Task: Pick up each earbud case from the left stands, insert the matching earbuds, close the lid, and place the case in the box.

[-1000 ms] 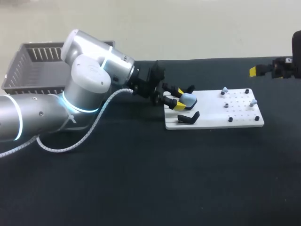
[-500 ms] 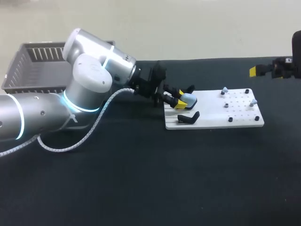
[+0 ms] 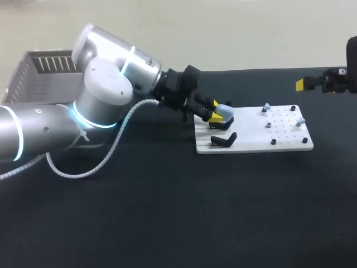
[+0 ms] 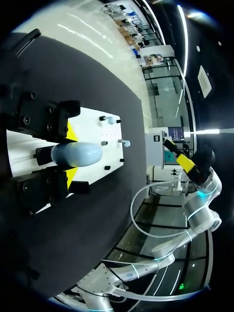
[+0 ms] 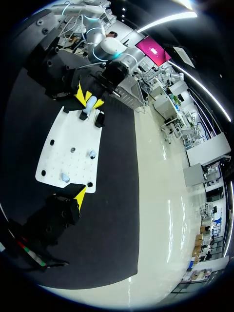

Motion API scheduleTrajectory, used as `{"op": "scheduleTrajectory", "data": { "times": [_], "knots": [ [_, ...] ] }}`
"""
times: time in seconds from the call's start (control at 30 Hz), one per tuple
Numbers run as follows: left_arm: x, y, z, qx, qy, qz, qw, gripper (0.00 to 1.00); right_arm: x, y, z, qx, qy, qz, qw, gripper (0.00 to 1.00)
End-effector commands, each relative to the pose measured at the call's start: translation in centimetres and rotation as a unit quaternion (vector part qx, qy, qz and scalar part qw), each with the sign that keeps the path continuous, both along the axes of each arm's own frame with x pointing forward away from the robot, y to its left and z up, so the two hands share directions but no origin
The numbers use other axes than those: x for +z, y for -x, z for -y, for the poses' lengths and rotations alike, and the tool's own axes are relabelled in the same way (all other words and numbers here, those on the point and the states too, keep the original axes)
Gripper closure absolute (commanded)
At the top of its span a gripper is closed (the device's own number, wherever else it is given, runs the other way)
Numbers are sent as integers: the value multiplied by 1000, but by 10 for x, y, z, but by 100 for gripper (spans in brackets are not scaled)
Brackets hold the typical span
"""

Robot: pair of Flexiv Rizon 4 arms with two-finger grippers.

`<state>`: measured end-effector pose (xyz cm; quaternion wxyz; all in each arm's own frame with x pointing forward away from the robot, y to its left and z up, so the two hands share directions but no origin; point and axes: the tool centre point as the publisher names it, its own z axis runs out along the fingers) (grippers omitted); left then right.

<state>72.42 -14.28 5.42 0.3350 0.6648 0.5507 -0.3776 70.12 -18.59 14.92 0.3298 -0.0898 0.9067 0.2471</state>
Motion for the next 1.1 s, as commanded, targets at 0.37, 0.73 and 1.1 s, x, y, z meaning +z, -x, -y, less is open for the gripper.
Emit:
{"op": "scheduleTrajectory", "data": {
  "times": [0.37, 0.73, 1.1],
  "knots": [
    [62, 25, -3, 8, 82, 65, 994, 100, 0, 1, 0, -1, 1, 0, 1000, 0],
    [62, 28, -1, 11, 151, 40, 988, 100, 0, 1, 0, -1, 1, 0, 1000, 0],
    [72, 33, 2, 15, 190, 22, 981, 100, 0, 1, 0, -1, 1, 0, 1000, 0]
  ]
}}
